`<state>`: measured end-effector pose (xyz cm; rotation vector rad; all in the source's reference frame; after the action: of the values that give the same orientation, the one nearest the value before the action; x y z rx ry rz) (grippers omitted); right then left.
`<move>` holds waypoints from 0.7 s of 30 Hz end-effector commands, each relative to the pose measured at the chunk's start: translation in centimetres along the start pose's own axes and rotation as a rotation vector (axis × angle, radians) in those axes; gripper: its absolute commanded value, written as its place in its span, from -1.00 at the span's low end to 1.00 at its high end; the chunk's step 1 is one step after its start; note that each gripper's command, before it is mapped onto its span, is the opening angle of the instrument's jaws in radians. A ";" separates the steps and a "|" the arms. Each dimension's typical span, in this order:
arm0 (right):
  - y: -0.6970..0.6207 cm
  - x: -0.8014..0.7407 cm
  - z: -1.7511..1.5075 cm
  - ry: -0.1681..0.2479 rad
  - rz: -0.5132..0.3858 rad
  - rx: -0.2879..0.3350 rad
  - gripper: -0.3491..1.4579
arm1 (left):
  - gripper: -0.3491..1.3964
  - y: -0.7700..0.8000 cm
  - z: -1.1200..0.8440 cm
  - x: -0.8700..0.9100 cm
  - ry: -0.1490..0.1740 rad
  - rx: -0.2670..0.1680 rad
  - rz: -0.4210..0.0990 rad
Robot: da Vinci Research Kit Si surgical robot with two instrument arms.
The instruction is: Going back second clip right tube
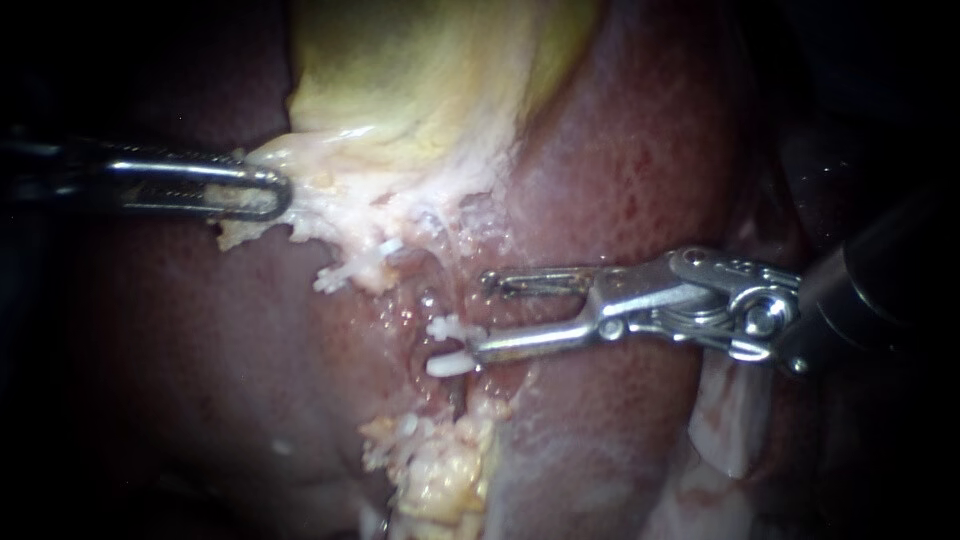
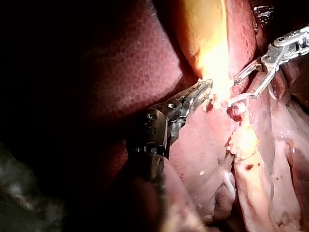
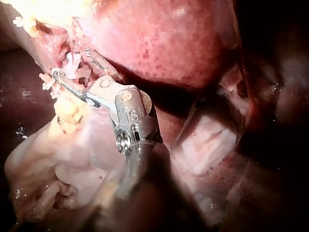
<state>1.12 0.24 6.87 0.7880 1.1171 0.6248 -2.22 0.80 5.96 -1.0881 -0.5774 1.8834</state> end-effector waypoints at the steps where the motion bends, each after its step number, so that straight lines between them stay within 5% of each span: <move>1: 0.00 0.00 -0.01 -0.009 -0.023 -0.003 -0.06 | -1.00 0.00 0.00 0.00 0.000 0.000 0.000; 12: -0.14 0.05 -0.35 -0.077 -0.403 -0.035 -0.06 | -1.00 0.00 -0.02 0.00 0.000 0.000 0.000; 21: -0.36 0.27 -0.70 -0.078 -0.524 -0.057 -0.06 | -1.00 0.00 -0.02 0.00 0.000 0.000 0.000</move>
<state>0.54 0.40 6.24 0.4322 1.1676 0.1819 -2.21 0.79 5.95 -1.0882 -0.5774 1.8835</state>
